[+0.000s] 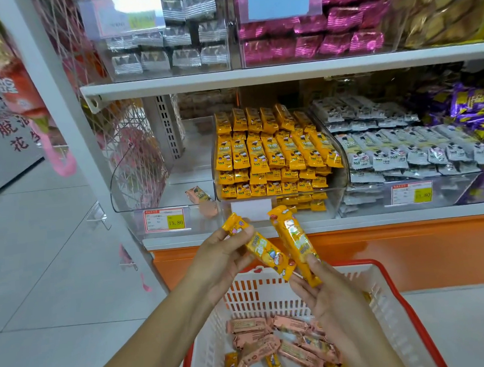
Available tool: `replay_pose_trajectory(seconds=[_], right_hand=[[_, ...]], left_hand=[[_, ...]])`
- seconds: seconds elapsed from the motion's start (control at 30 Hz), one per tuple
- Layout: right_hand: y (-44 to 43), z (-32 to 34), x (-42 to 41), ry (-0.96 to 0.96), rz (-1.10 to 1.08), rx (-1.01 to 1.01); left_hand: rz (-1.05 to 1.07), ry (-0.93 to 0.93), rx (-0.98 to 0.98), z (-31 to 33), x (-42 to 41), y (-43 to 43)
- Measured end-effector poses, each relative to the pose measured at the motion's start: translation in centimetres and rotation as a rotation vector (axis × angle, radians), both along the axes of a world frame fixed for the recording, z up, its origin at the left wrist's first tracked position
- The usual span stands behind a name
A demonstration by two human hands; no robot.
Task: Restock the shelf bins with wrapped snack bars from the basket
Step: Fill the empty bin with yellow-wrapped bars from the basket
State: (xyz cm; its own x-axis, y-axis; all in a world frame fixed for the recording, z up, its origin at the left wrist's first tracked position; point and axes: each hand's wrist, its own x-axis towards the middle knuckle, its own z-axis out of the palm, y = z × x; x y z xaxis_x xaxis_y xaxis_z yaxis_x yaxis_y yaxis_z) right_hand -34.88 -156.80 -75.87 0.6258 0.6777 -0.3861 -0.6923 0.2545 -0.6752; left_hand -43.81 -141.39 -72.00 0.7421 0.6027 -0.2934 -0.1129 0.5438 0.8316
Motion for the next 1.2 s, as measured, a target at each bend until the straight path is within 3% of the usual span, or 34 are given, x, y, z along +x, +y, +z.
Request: replay_pose_trajectory(seconds=[0.17,0.3,0.37,0.43,0.53,0.73,0.9,1.0,1.2], right_hand=[[0.0,0.4,-0.4,0.078,-0.165,0.111],[-1.5,1.6,1.6,0.093,-0.159,0.154],[-2.1,2.5,2.2,0.059,-0.124,0.170],[-2.5,3.3,2.3,0.025,-0.110,0.190],[-2.8,3.7,2.3,-0.057,-0.135,0.188],[-2.5,3.4,1.6,-0.338,-0.233,-0.038],[-1.8,3.1,-0.2,-0.673,-0.153,-0.195],[-1.2,3.5,-0.6,-0.902,-0.110,-0.271],[-0.6,3.8,-0.4,-1.163,-0.155,-0.375]], left_hand=[[-0.130,0.300,0.339,0.5,-0.6,0.3],[-0.509,0.457,0.647,1.0,-1.0,0.8],[-0.805,0.477,0.633,1.0,-1.1,0.2],[-0.937,0.447,0.453,0.9,-1.0,-0.2],[-0.886,0.371,0.210,0.7,-0.6,-0.1],[-0.669,0.169,0.029,0.9,-0.5,-1.0],[-0.441,0.085,0.061,1.4,0.0,-1.8],[-0.424,0.040,0.110,1.5,0.3,-1.8],[-0.423,0.010,0.199,2.0,0.8,-1.8]])
